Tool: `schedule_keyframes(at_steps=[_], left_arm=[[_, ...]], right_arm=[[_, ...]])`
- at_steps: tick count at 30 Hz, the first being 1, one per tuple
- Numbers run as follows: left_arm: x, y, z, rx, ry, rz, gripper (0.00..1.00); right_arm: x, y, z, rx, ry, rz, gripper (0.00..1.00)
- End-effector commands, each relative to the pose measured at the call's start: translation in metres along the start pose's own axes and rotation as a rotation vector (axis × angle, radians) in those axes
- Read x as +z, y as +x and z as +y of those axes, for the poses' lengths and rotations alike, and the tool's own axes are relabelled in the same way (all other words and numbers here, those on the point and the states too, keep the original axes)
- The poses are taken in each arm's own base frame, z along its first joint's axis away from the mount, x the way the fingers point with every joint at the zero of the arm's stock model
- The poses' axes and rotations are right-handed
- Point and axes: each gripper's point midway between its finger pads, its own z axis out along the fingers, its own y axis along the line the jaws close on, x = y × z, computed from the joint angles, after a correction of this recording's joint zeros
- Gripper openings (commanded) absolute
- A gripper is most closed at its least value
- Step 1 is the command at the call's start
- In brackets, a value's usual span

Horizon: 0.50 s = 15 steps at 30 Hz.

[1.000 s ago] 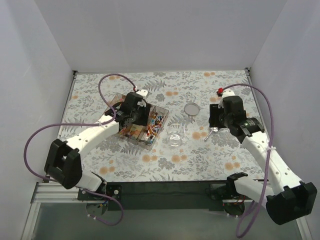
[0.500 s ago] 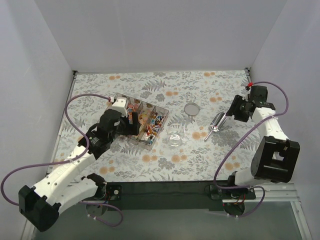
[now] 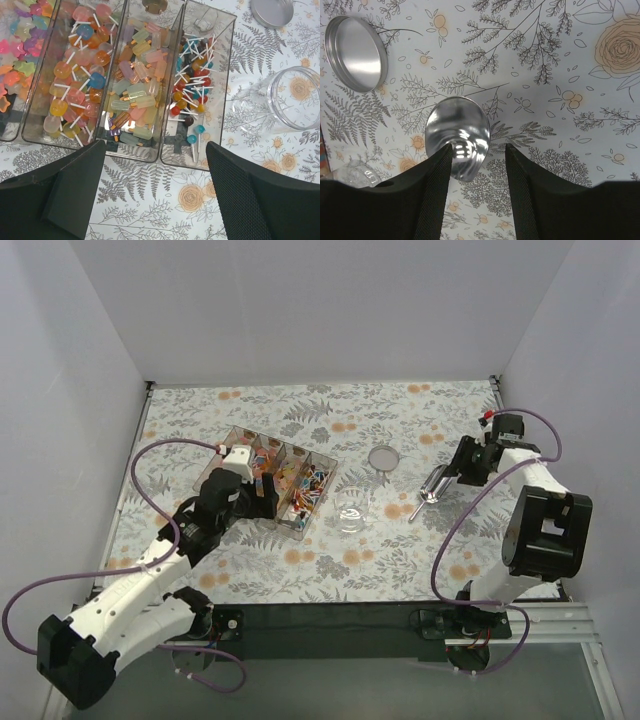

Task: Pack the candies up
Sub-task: Pick up the spatula from the center of the board.

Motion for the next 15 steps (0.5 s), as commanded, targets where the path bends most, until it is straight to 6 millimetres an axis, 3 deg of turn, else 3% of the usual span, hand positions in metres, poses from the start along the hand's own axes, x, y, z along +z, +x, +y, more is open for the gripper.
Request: schedule_keyframes(at_steps=[1,6,15], left_arm=[[0.000,-0.017,-0.011,-0.017,0.033,-0.019,0.80],[0.001,-0.015,-0.018,-0.031,0.062,0.001,0.81],[0.003,-0.017,-0.026,-0.054,0.082,0.027,0.82]], right_arm=[[0.007,-0.010,0.004,-0.011,-0.034,-0.030,0.53],[0.017,-0.008,0.003,0.009,-0.050,-0.016,0.49],[0.026,-0.007,0.001,0.010,-0.052,-0.008,0.33]])
